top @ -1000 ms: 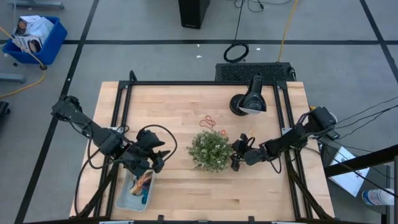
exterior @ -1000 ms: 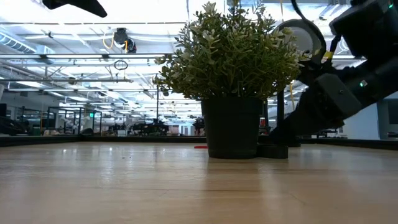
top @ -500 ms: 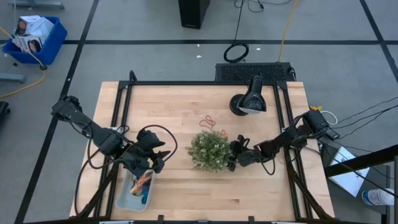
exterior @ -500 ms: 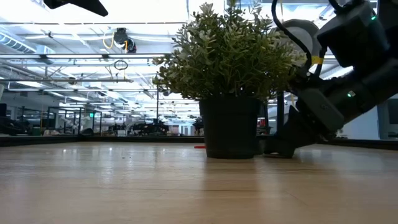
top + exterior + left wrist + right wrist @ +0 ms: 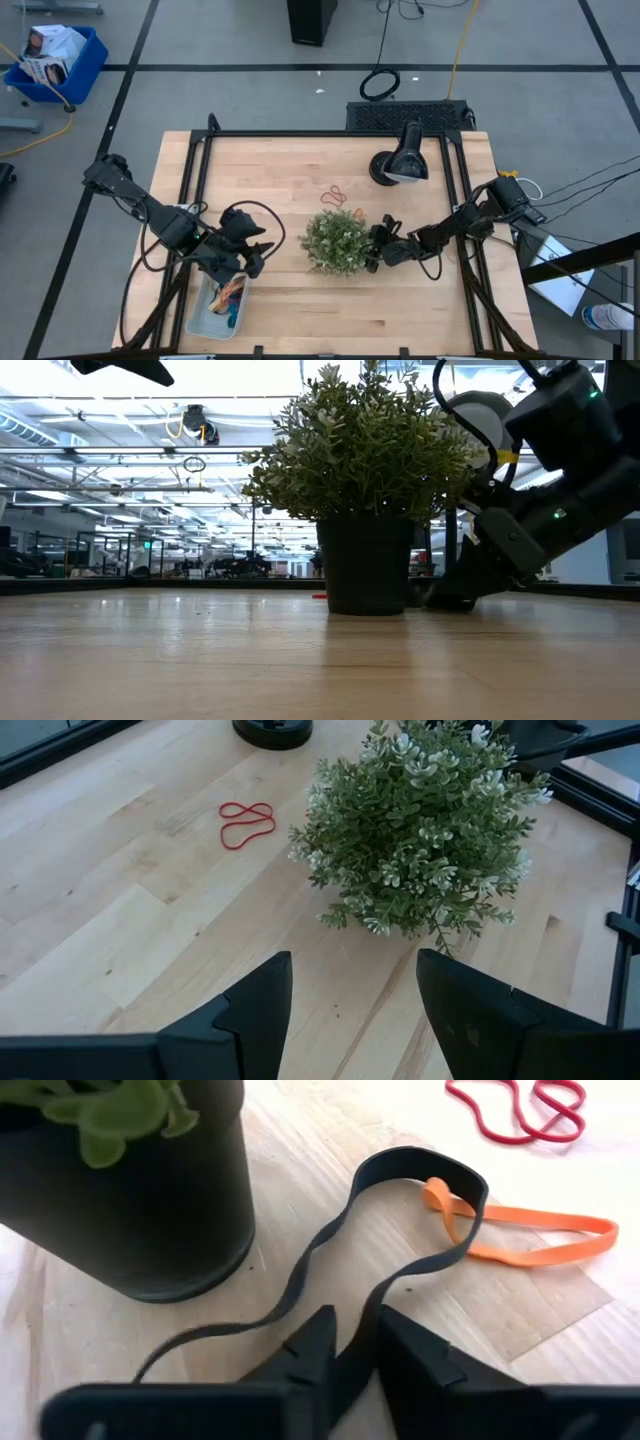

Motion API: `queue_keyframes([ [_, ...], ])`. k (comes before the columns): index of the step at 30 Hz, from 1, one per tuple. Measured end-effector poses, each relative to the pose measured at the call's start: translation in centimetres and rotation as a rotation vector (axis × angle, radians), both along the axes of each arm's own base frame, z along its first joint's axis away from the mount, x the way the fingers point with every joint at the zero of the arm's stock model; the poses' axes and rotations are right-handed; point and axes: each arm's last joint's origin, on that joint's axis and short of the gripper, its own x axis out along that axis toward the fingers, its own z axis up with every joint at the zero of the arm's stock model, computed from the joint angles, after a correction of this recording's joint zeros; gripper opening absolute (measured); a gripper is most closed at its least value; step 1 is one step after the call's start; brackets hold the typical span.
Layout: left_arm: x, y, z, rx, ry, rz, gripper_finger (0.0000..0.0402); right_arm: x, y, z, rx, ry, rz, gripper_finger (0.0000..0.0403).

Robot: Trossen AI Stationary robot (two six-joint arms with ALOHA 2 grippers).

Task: Pick and place rubber bands into bin
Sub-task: Put the black rubber band into the blue bin

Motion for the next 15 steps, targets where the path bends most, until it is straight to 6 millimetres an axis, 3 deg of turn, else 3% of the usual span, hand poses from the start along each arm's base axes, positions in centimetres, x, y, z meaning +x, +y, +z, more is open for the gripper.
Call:
queue_keyframes([
  [6, 0.0, -0.01, 0.0, -0.001, 0.0, 0.0, 0.0223, 0.0, 0.03, -0.02, -0.029, 0.015, 0.034, 0.0008],
  [15, 0.0, 0.0, 0.0, -0.002, -0.001, 0.002, 0.0223, -0.1, 0.28, 0.58, -0.051, 0.026, 0.103, 0.0003],
])
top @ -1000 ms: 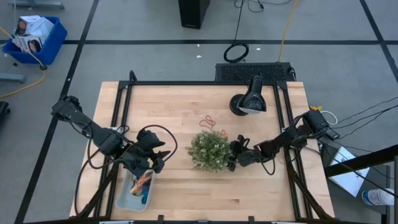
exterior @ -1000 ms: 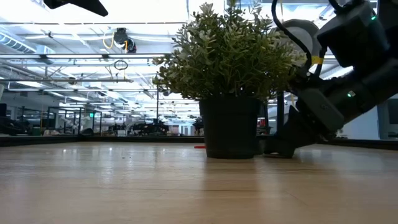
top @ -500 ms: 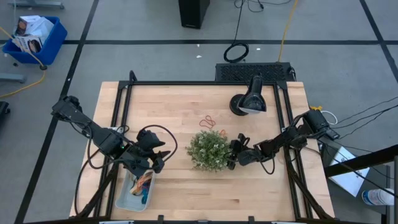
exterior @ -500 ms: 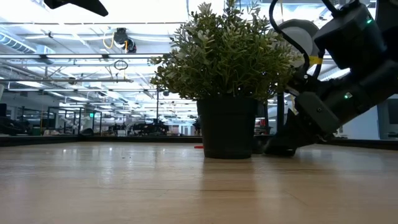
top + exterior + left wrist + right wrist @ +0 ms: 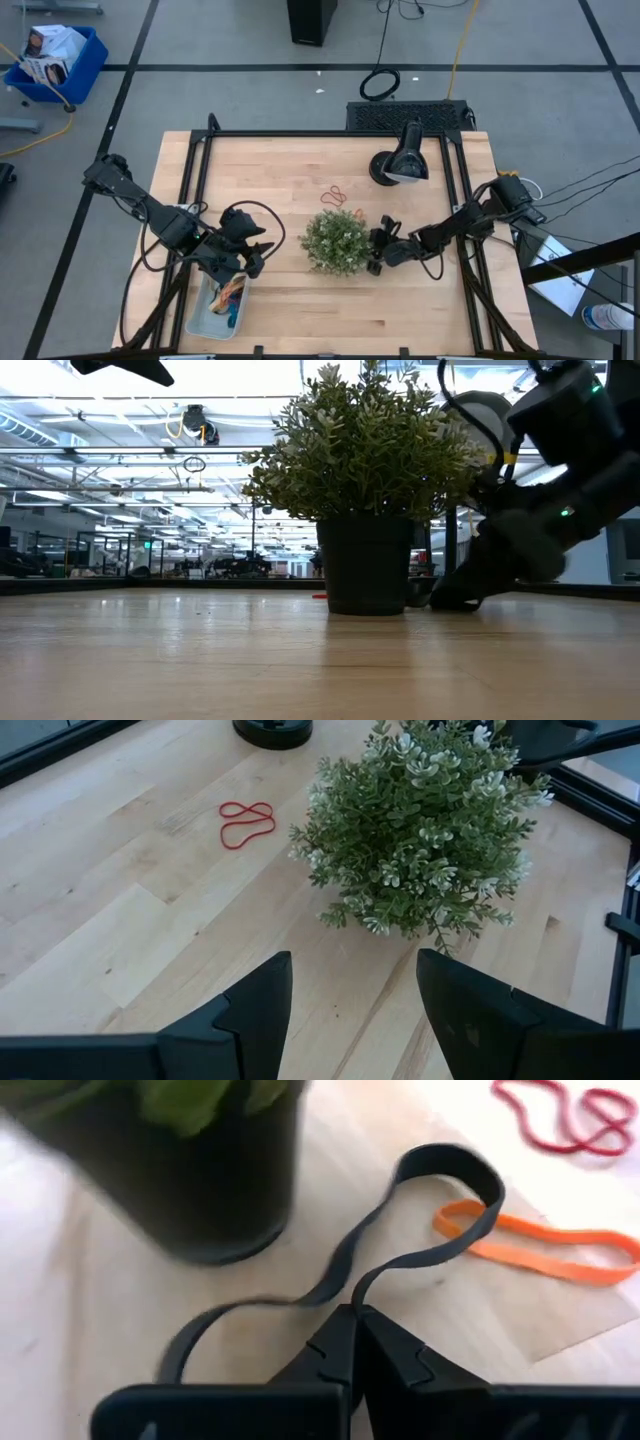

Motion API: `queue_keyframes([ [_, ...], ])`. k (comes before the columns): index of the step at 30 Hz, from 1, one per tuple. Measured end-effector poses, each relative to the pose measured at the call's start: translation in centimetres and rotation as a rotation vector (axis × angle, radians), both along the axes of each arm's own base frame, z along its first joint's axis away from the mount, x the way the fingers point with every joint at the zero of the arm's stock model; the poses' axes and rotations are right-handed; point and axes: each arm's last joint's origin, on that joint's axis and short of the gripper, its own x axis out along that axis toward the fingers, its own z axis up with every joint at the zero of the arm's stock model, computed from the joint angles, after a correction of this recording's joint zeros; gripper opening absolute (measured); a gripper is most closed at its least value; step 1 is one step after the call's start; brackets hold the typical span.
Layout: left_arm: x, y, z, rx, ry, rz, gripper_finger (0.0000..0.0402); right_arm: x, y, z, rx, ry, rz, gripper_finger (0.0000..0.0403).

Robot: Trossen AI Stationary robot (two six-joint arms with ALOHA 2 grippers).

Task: Pick and place rubber bands into bin
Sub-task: Put the black rubber band into the blue bin

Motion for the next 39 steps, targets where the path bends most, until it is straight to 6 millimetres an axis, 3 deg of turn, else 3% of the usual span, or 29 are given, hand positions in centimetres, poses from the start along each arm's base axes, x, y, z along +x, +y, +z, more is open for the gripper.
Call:
queue_keyframes([
  [13, 0.0, 0.0, 0.0, -0.004, -0.002, 0.003, 0.0223, -2.5, 0.2, 4.2, -0.076, 0.032, 0.016, 0.0001],
  [26, 0.0, 0.0, 0.0, -0.008, -0.005, 0.004, 0.0223, -5.3, 0.6, 8.6, -0.116, -0.083, 0.002, 0.0001],
  [39, 0.1, -0.1, 0.1, -0.011, -0.012, 0.003, 0.0223, -6.8, -0.3, 11.4, -0.111, -0.177, 0.033, 0.0],
])
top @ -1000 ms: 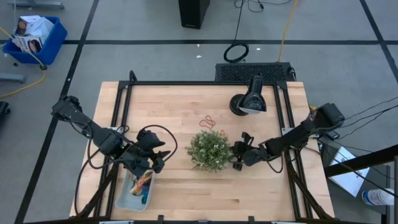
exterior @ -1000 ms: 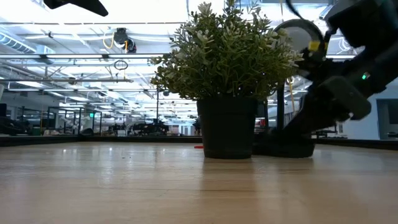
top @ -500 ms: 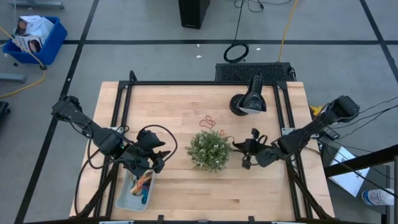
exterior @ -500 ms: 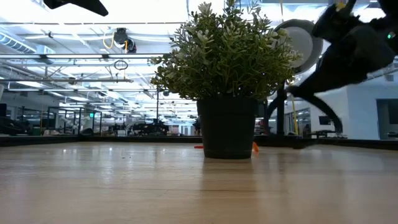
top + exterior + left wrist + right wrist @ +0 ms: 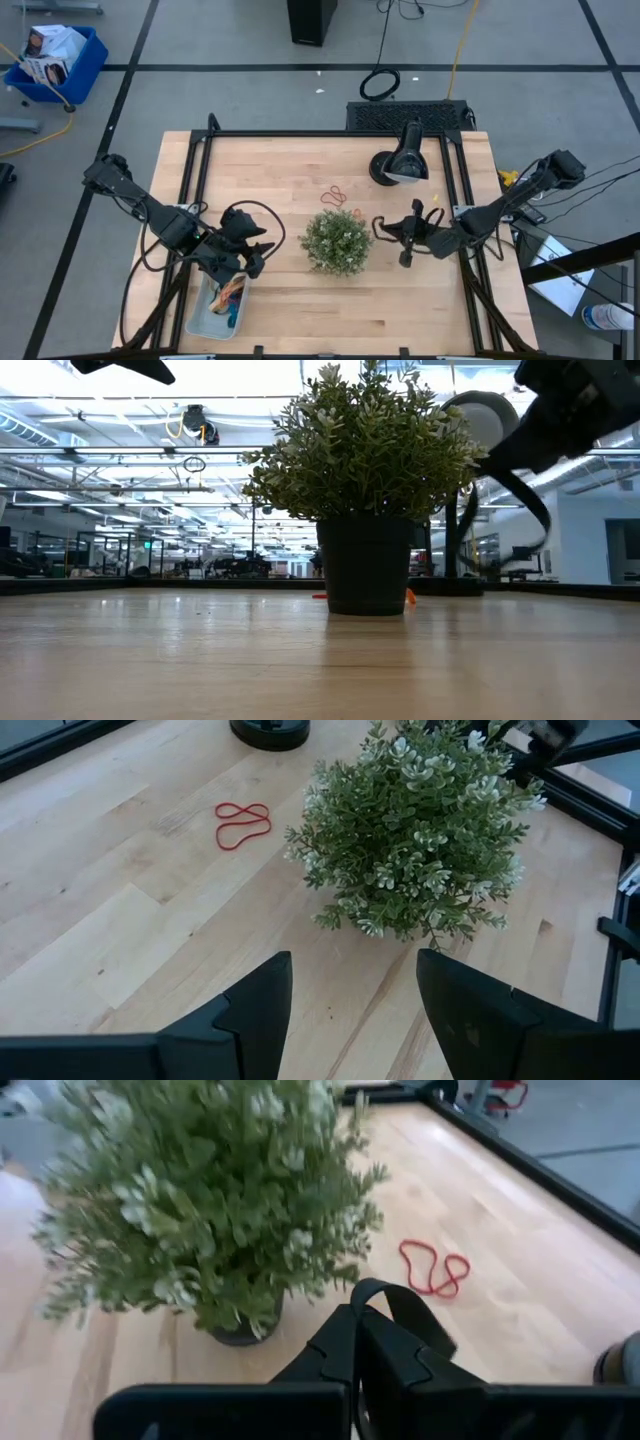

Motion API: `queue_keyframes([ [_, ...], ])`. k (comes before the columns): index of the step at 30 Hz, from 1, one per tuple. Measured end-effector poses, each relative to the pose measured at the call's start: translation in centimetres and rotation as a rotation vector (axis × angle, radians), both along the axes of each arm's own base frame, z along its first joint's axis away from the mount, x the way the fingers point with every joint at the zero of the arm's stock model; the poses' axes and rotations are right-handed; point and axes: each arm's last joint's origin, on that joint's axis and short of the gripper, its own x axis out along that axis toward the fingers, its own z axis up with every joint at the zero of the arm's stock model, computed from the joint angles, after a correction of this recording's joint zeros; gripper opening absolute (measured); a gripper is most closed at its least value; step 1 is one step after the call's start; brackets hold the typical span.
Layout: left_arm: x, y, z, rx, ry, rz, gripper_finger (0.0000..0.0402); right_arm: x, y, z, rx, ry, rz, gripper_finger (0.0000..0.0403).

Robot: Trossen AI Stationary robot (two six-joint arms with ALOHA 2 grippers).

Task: Pick and place rubber bands into bin
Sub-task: Put the black rubber band into the blue bin

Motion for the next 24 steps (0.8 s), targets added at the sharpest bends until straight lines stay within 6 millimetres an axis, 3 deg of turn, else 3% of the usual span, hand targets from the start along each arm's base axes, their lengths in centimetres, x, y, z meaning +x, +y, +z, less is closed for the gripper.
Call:
queue_keyframes([
  [13, 0.0, 0.0, 0.0, 0.0, 0.0, 0.001, 0.0223, -1.6, -0.6, 3.4, 0.06, -0.166, 0.164, 0.0],
  [20, 0.1, -0.1, 0.1, -0.013, -0.015, 0.005, 0.0223, -1.9, -0.6, 6.2, 0.035, -0.339, 0.259, 0.0],
  [24, 0.7, -0.1, 0.5, -0.022, -0.066, -0.011, 0.0223, -1.6, -0.4, 8.7, 0.003, -0.393, 0.29, 0.0],
])
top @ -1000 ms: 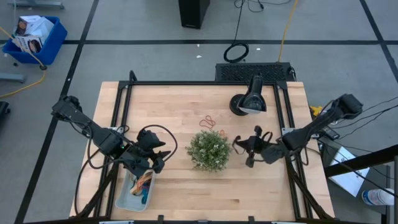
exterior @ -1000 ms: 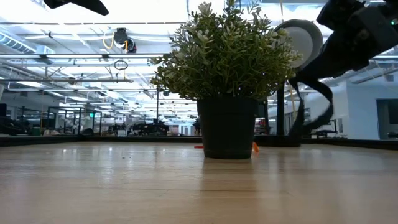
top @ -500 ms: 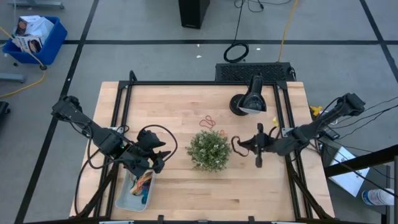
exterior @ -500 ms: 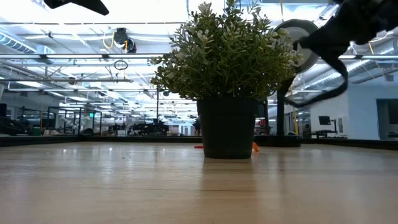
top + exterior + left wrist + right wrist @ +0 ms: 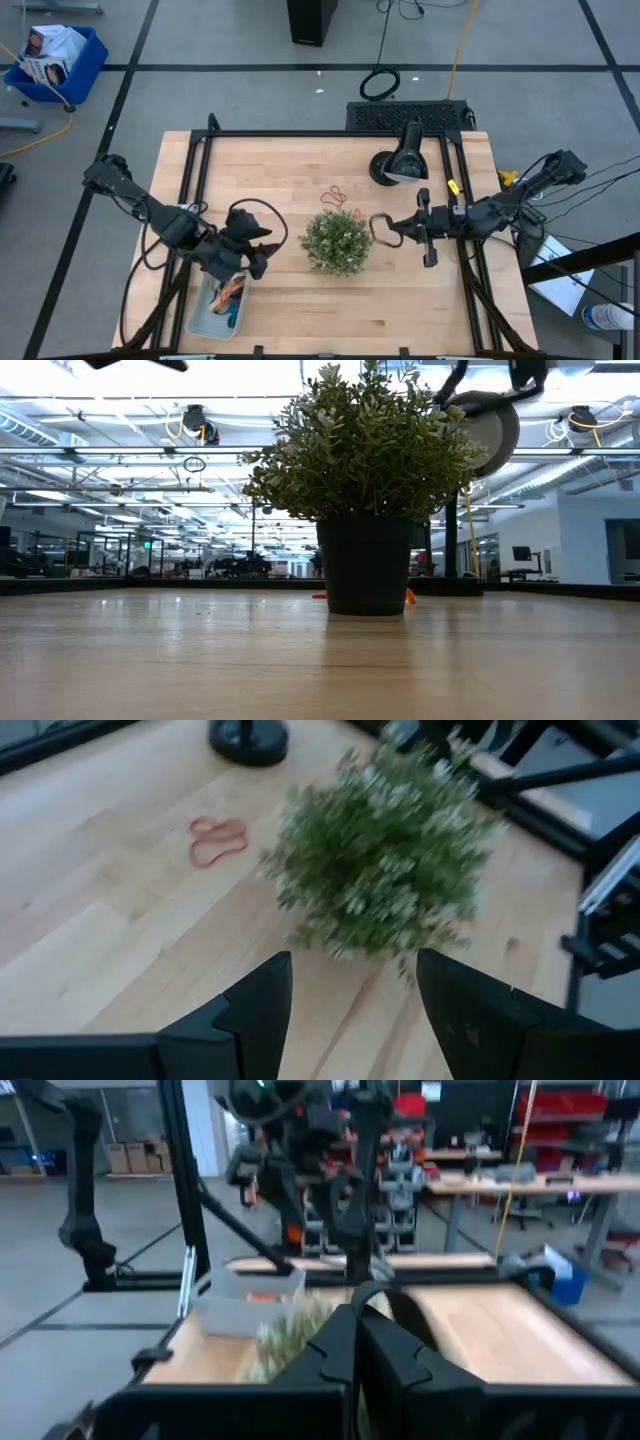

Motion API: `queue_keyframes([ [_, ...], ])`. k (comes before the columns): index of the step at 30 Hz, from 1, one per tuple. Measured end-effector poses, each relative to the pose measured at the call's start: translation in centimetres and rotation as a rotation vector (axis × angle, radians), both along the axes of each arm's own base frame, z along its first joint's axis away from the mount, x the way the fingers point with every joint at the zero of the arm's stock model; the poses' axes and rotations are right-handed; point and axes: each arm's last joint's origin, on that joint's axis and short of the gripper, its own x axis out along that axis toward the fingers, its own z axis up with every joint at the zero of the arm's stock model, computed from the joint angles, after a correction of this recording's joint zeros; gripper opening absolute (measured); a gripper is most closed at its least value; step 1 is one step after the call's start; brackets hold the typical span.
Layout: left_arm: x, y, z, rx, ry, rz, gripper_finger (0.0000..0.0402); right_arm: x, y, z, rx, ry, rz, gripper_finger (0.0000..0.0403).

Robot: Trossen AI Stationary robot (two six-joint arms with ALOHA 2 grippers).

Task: Pick and place rubber bands into bin
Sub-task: Put the black rubber band into the blue bin

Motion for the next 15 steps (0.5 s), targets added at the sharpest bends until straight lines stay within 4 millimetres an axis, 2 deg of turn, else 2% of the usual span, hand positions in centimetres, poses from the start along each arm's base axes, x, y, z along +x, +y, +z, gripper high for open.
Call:
queue_keyframes([
  [8, 1.9, 0.6, 1.5, 0.046, -0.144, -0.055, 0.0223, 2.3, 1.6, 4.4, -0.071, -0.04, 0.126, 0.0],
  [15, 3.5, 1.6, 2.8, 0.075, -0.246, -0.144, 0.0223, 6.2, 3.7, 5.0, -0.132, 0.02, 0.128, 0.0],
])
